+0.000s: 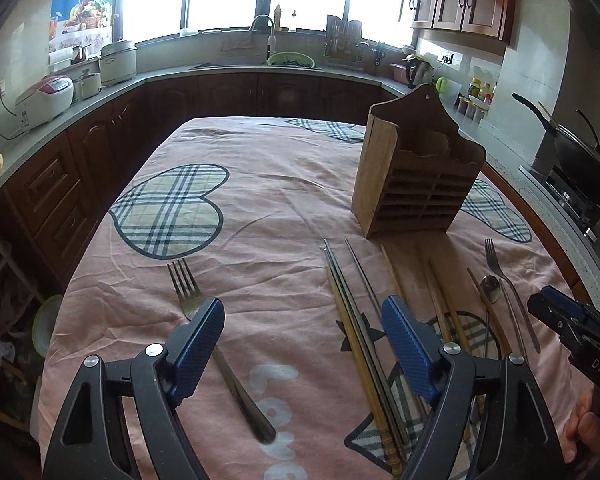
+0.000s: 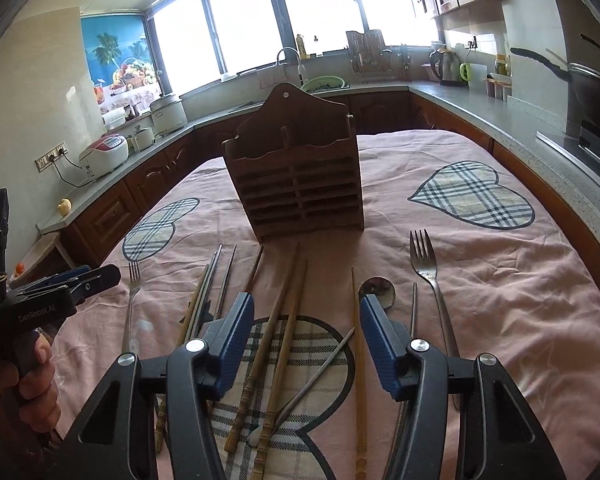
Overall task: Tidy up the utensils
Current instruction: 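Close the left gripper on a wooden chopstick while the right gripper grasps another chopstick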
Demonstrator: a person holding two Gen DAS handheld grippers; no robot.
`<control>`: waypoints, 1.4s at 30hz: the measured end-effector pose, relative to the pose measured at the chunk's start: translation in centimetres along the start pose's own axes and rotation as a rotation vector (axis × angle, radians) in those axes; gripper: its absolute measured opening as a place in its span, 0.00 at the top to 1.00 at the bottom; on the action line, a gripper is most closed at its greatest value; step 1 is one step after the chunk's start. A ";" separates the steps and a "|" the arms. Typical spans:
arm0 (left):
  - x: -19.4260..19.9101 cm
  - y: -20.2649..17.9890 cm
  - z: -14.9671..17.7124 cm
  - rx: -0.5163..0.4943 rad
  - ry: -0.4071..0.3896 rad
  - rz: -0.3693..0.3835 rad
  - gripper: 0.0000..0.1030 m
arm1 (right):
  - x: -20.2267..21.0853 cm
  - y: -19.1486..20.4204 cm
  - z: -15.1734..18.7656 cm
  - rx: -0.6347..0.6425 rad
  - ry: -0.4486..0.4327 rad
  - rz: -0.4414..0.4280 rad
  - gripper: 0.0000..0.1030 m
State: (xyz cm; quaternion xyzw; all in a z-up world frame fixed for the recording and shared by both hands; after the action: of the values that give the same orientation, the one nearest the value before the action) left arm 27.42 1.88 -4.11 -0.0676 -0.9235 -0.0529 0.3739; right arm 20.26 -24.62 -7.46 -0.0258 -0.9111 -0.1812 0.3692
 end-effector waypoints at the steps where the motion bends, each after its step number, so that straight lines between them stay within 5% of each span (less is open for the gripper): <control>1: -0.5 -0.1 -0.3 0.000 0.013 0.007 0.24 | -0.6 -0.1 -0.3 -0.001 0.012 0.002 0.53; 14: -8.4 -3.5 -4.5 -0.071 0.128 0.124 0.46 | -8.5 0.3 -0.9 -0.024 0.189 -0.018 0.78; 22: -14.9 -4.8 -6.3 -0.124 0.213 0.184 0.50 | -12.5 -0.1 -0.3 -0.017 0.292 -0.017 0.84; 26: -17.9 -5.3 -6.5 -0.147 0.266 0.194 0.62 | -13.1 -0.6 -0.9 -0.005 0.309 -0.014 0.89; 32: -19.6 -6.1 -7.0 -0.201 0.278 0.192 0.63 | -13.4 -0.9 -1.3 0.027 0.342 -0.007 0.90; 37: -19.9 -7.5 -6.5 -0.283 0.287 0.189 0.86 | -14.2 -0.9 -2.3 0.022 0.343 -0.024 0.91; 42: -19.7 -7.6 -6.4 -0.259 0.281 0.227 0.92 | -13.2 -1.8 -2.4 -0.012 0.335 -0.036 0.94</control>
State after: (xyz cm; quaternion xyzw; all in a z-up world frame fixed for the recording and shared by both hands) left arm 44.55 -8.19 -13.67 -0.2105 -0.8342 -0.1375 0.4908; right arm 31.12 -26.00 -15.42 0.0187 -0.8359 -0.1951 0.5126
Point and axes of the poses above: each gripper's, at about its wrist camera, not at the fingertips, and x roughly against the way its jaws point, y to its left, z to its underside, the point moved 6 cm from there along -x, roughly the way its jaws point, and after that the axes turned 13 degrees about -x, right-handed, at the moved point
